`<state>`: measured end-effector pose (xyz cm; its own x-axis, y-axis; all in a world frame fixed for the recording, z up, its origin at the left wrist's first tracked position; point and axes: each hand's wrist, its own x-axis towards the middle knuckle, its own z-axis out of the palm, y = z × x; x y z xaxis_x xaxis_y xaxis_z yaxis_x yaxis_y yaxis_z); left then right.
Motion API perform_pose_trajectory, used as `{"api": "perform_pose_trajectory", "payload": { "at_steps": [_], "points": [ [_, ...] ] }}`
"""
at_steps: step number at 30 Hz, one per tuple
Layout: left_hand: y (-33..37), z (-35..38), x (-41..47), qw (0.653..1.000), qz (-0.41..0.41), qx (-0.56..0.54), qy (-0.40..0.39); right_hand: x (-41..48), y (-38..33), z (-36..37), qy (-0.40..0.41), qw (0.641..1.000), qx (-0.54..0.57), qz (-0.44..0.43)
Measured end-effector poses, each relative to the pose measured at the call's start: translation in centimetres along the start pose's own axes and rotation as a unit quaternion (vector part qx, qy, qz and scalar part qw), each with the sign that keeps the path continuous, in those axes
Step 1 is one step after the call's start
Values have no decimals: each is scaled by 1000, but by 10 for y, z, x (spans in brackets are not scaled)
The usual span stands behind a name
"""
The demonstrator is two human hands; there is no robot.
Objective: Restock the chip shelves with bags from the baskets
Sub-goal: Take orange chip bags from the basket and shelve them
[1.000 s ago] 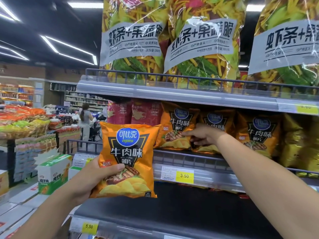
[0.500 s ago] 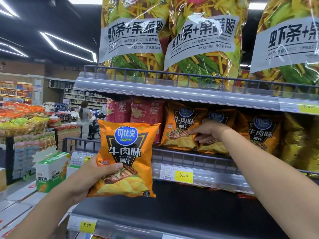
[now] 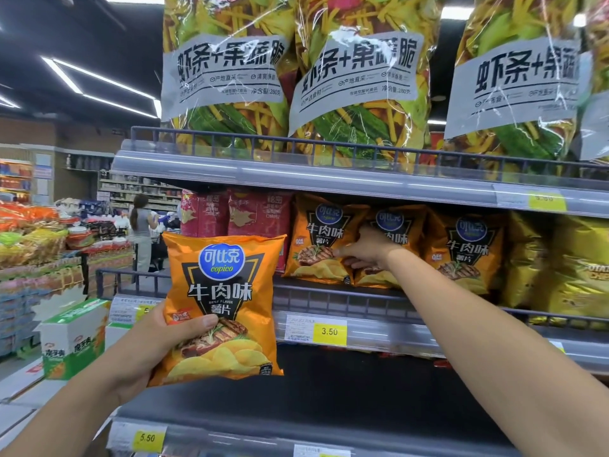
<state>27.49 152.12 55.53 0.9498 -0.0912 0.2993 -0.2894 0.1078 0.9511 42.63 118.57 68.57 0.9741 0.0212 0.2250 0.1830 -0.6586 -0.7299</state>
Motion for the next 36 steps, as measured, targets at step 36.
{"api": "perform_pose_trajectory", "payload": {
  "at_steps": [36],
  "points": [
    [51,319,49,983,-84,-29,-158,-205,125,-169,-64,990,120,27]
  ]
}}
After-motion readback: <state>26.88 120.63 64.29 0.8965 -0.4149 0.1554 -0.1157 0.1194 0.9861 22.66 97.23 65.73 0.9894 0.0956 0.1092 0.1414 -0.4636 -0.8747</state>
